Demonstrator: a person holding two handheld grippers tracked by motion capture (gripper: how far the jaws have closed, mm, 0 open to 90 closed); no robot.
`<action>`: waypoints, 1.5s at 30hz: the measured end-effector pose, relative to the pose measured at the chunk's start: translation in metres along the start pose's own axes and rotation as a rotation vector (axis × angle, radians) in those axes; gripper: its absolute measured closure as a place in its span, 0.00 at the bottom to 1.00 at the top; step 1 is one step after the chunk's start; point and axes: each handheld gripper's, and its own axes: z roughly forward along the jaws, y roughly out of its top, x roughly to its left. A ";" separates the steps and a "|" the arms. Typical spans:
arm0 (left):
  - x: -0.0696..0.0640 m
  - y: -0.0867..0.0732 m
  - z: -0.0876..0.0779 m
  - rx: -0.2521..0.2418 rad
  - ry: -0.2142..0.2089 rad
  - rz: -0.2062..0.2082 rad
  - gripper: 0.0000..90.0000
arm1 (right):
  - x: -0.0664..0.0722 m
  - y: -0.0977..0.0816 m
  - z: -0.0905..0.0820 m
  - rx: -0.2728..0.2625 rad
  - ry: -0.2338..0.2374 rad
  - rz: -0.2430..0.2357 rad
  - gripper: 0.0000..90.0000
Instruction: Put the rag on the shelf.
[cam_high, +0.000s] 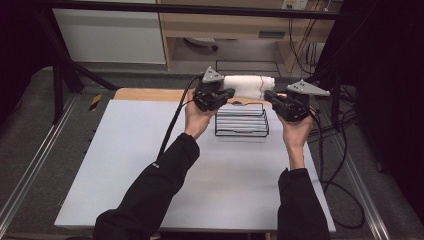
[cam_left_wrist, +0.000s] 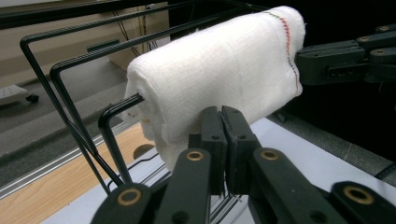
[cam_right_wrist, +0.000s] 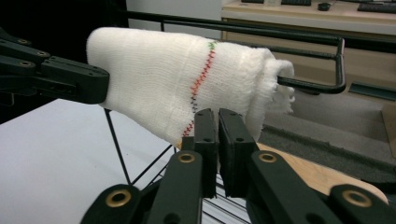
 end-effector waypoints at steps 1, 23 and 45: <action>0.000 0.000 -0.002 -0.001 -0.004 0.004 0.96 | 0.001 0.001 -0.002 -0.004 0.005 0.000 0.94; 0.013 -0.034 -0.067 0.084 -0.018 0.002 0.39 | 0.023 0.002 -0.032 0.045 0.112 0.000 0.40; 0.050 -0.154 -0.162 0.188 0.070 -0.039 0.07 | 0.038 -0.061 -0.037 0.144 0.214 0.056 0.02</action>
